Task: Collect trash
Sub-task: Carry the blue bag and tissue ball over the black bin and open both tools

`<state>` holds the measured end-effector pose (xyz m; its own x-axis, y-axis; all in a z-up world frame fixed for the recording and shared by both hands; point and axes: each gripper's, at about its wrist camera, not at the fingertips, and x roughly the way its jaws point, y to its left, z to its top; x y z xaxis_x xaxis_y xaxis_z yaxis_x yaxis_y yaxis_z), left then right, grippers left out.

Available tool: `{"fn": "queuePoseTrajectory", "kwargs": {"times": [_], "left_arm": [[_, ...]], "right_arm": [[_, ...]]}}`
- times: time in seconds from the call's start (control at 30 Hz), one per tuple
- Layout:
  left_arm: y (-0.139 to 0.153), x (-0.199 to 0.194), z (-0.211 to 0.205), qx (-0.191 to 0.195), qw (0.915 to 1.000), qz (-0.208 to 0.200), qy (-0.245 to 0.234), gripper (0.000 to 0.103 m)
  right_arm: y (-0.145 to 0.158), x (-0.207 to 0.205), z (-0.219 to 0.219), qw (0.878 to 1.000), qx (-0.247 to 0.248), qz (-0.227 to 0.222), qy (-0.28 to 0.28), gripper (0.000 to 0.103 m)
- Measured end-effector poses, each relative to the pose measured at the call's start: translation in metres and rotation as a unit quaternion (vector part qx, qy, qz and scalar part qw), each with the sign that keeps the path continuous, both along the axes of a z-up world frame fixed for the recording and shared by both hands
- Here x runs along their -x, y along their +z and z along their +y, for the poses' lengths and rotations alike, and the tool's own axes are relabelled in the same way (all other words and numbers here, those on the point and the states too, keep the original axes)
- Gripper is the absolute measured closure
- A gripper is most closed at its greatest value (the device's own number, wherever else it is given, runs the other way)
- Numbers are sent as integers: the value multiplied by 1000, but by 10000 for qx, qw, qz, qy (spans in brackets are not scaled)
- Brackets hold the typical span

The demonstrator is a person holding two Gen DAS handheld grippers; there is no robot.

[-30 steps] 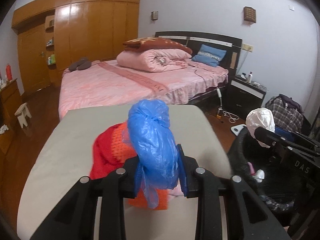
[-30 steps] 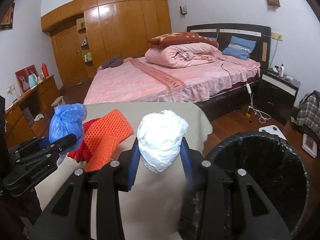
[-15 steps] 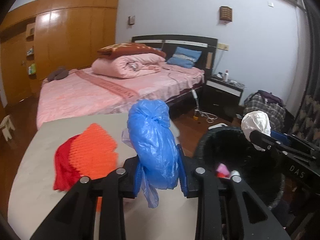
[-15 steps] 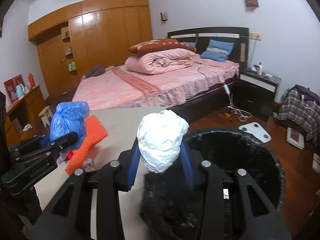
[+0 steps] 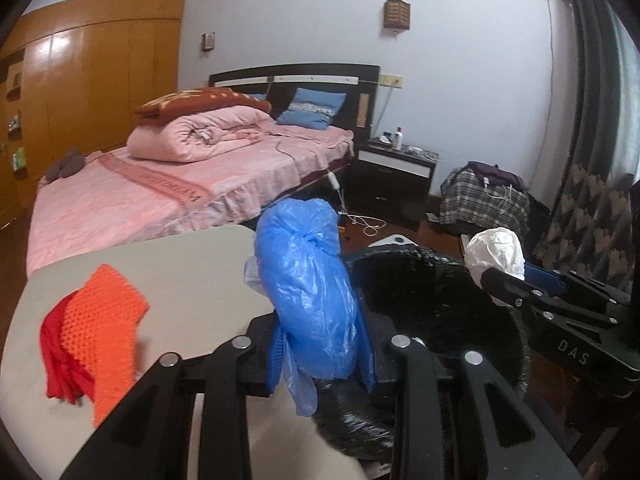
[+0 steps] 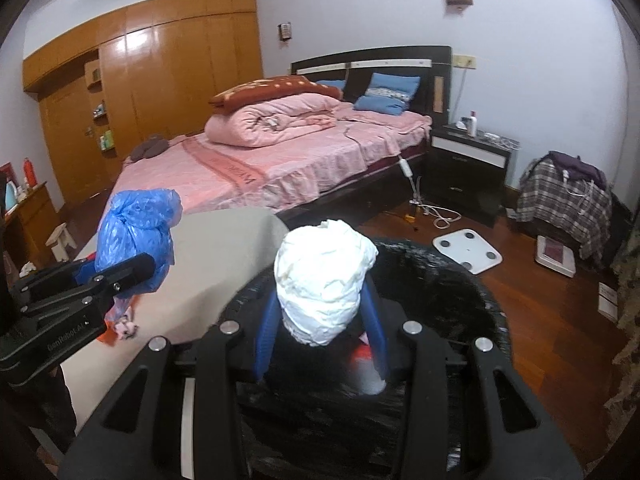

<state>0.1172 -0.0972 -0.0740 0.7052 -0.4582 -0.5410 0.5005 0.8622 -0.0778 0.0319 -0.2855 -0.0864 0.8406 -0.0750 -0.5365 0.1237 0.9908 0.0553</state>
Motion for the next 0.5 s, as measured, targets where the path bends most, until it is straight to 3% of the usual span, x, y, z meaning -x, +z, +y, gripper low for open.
{"fn": "queuePoseTrajectory", "kwargs": {"times": [0.5], "left_arm": [[-14,-3,-67,-63,9981,62,-614,73]], "right_arm": [[-9,18,-50,9987,59,59,-508,65]]}}
